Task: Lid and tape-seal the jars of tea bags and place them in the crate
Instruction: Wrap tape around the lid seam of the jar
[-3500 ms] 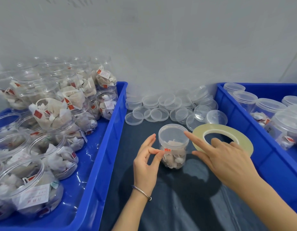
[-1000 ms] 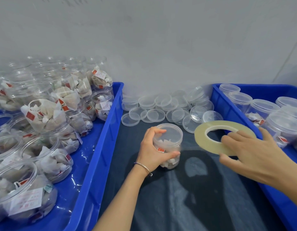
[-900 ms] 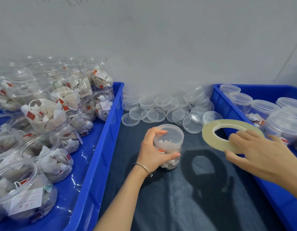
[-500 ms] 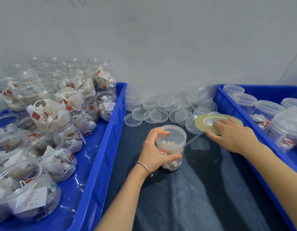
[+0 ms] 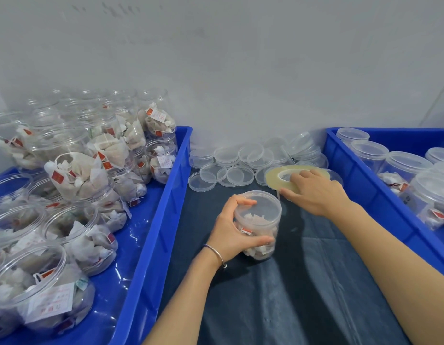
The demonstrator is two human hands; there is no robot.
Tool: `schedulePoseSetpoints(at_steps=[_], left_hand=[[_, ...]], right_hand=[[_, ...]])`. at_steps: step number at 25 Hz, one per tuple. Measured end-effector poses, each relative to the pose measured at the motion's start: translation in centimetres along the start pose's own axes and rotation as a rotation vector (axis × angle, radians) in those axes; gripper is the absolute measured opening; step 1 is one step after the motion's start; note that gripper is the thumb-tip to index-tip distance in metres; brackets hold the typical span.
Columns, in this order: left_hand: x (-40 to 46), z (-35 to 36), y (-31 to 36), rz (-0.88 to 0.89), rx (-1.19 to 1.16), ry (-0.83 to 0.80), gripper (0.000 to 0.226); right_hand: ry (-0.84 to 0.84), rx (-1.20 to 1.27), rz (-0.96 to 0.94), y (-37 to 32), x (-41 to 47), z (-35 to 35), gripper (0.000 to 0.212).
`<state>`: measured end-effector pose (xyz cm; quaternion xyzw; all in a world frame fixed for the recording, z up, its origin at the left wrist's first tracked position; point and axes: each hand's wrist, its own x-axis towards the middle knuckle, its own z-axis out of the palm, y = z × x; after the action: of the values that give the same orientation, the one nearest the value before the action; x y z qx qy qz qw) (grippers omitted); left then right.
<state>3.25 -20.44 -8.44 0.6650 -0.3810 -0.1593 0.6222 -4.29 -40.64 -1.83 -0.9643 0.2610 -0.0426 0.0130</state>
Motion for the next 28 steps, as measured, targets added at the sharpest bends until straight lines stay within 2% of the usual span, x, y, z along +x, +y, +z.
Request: schedulePoseSetpoints(at_steps=[4, 6, 10, 12, 13, 15, 17, 18, 21, 23, 28], left_hand=[[0.2, -1.4, 0.3, -0.082, -0.021, -0.094, 0.100], [0.5, -2.1, 1.3, -0.099, 0.081, -0.127, 0.095], [-0.1, -2.5, 2.7, -0.135, 0.447, -0.093, 0.095], [-0.4, -0.7, 3.4, -0.177, 0.512, -0.108, 0.095], [-0.5, 0.6, 3.6, -0.197, 0.524, -0.064, 0.099], [-0.3, 2.9, 3.6, -0.196, 0.498, 0.140, 0.099], [0.2, 3.2, 3.4, -0.120, 0.395, 0.320, 0.078], [0.5, 2.7, 3.1, -0.084, 0.349, 0.340, 0.069], [0.9, 0.4, 2.1, -0.032, 0.303, 0.229, 0.061], [1.1, -0.4, 2.0, -0.001, 0.314, 0.184, 0.061], [1.3, -0.8, 1.7, 0.023, 0.291, 0.160, 0.060]], right_hand=[[0.015, -0.008, -0.006, -0.5, -0.5, -0.1, 0.052], [0.063, -0.010, 0.020, -0.2, -1.3, 0.1, 0.051], [0.069, -0.030, 0.037, 0.4, -2.7, 0.5, 0.046], [0.075, -0.044, 0.036, 0.3, -3.3, 0.6, 0.045], [0.083, -0.045, 0.031, 0.1, -3.5, 0.6, 0.045], [0.108, -0.046, 0.016, -0.3, -4.0, 0.3, 0.048], [0.147, -0.090, 0.006, -0.2, -4.5, -0.4, 0.051], [0.161, -0.146, -0.006, 0.1, -4.7, -0.9, 0.052], [0.160, -0.302, -0.094, 0.7, -5.7, -2.1, 0.057], [0.153, -0.322, -0.149, 1.0, -6.3, -2.5, 0.059], [0.108, -0.300, -0.188, 2.8, -7.6, -3.4, 0.051]])
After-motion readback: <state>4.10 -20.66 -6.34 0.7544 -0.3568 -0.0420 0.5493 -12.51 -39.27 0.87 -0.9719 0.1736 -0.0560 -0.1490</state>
